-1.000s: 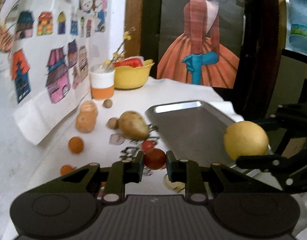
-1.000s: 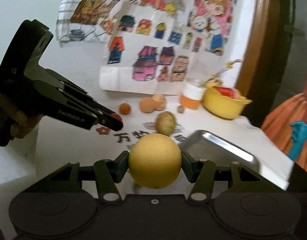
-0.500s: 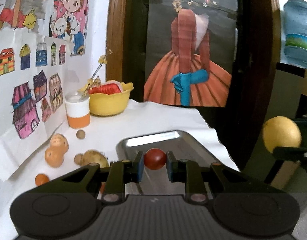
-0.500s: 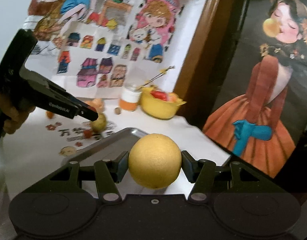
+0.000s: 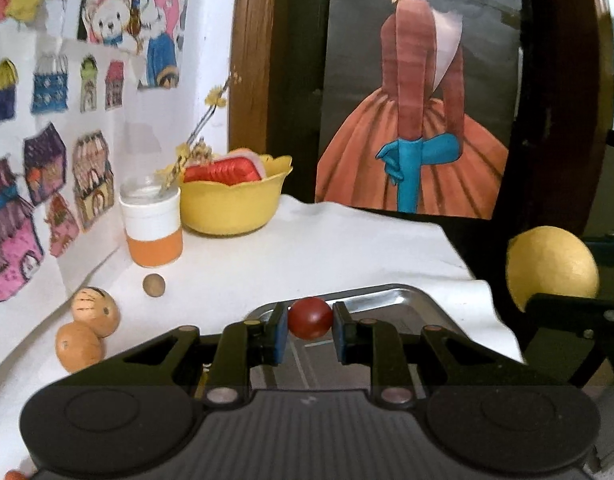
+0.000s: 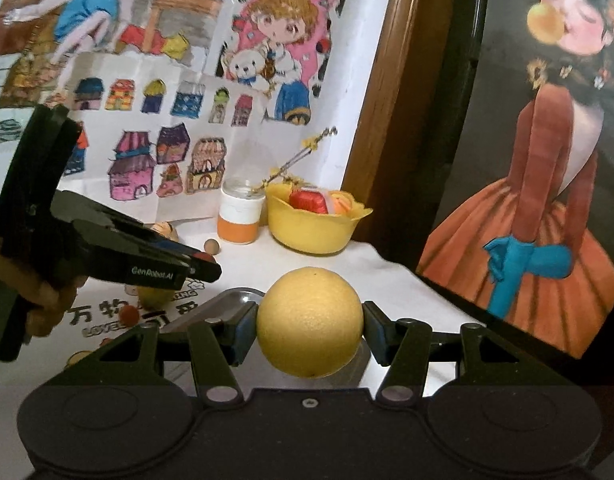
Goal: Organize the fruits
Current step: 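Carry the lemon with the right tool over the steel tray while the left tool carries the tomato there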
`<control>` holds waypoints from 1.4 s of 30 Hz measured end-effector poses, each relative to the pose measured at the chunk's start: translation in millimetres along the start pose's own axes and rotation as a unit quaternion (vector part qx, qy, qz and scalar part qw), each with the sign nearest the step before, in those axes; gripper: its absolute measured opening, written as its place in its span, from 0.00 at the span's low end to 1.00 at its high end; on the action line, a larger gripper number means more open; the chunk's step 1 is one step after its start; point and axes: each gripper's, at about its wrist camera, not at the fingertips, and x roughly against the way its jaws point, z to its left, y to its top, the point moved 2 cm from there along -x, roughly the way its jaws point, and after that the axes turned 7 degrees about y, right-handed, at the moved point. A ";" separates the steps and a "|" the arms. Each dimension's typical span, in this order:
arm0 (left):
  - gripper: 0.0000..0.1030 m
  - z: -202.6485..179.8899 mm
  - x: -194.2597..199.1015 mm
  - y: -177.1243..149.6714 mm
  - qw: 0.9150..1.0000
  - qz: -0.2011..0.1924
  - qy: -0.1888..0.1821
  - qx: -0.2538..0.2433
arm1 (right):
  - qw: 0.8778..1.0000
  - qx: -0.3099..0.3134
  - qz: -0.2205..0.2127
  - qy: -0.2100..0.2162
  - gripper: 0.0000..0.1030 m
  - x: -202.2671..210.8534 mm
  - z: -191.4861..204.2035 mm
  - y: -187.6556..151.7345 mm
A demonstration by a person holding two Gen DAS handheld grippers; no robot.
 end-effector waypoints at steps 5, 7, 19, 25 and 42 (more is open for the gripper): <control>0.25 5.0 -38.3 -0.8 1.000 0.021 -0.001 0.006 | 0.999 -0.029 0.021 0.015 0.56 -52.3 -17.7 -5.5; 0.25 6.4 -51.7 -0.6 1.000 0.029 0.000 0.011 | 0.998 -0.042 0.032 0.021 0.56 -73.4 -24.7 -9.5; 0.25 3.9 -94.7 -8.9 0.998 0.067 0.005 0.004 | 0.993 -0.076 0.080 0.042 0.56 -137.9 -38.1 -35.7; 0.25 3.6 -99.9 -13.1 0.997 0.080 0.007 0.000 | 0.992 -0.078 0.093 0.043 0.56 -145.2 -38.2 -40.4; 0.64 4.9 -82.2 -7.8 0.997 0.068 0.009 0.034 | 0.994 -0.082 0.066 0.033 0.73 -126.9 -36.6 -35.1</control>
